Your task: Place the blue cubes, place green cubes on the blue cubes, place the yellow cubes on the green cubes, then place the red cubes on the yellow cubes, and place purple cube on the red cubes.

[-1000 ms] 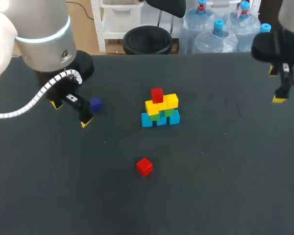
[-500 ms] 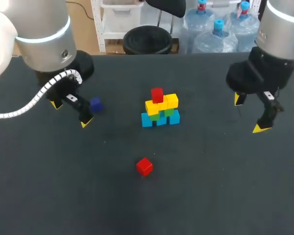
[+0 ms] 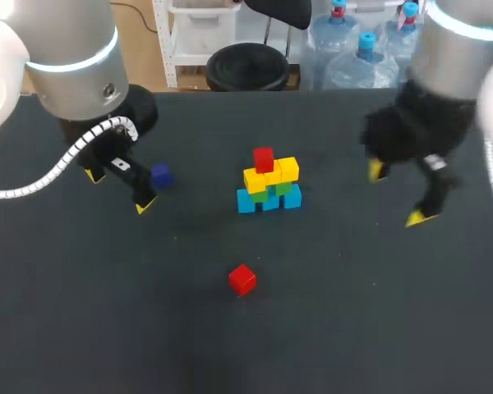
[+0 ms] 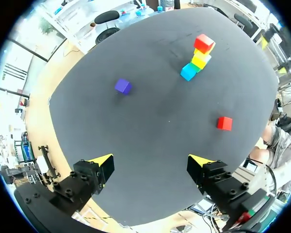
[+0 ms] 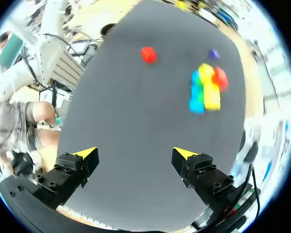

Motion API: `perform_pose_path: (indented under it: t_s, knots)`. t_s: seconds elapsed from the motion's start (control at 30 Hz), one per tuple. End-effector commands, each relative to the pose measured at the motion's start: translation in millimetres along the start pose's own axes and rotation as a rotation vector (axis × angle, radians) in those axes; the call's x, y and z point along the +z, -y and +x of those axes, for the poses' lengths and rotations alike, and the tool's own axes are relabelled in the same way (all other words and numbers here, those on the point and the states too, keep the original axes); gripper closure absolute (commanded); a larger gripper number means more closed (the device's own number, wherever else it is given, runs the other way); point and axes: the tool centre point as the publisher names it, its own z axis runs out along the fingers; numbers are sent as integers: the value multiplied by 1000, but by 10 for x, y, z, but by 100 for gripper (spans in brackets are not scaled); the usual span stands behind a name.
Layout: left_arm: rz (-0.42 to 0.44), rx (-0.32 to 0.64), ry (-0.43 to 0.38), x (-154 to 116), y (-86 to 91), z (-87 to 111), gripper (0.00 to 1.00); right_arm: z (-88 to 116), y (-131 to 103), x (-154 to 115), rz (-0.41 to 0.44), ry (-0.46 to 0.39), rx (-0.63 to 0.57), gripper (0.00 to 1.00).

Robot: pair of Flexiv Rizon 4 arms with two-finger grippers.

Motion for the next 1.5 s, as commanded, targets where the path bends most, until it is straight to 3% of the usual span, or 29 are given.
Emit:
perform_pose_path:
  t_s: [0.03, 0.13, 0.37, 0.47, 0.63, 0.87, 1.07, 1.5]
  knots:
    - [1, 1, 0, 3, -5, -1, 0, -727, 253, 278, -74, -7, -357, 0]
    - [1, 1, 0, 3, -5, -1, 0, -997, 303, 308, -71, -6, -449, 0]
    - [1, 1, 0, 3, -5, -1, 0, -1307, 396, 477, -69, 11, -515, 0]
    - [1, 1, 0, 3, -5, -1, 0, -1407, 387, 579, -75, 4, -510, 0]
    - [1, 1, 0, 3, -5, -1, 0, -1361, 334, 631, -73, 29, -461, 0]
    - [44, -307, 13, 172, -248, 652, 0, -1365, 303, 586, -73, 23, -455, 0]
    - [38, -467, -24, 288, -326, 1033, 0, -1492, 312, 641, -81, 17, -480, 0]
    - [45, -461, -42, 330, -292, 1027, 0, -1699, 380, 1013, -104, 53, -429, 0]
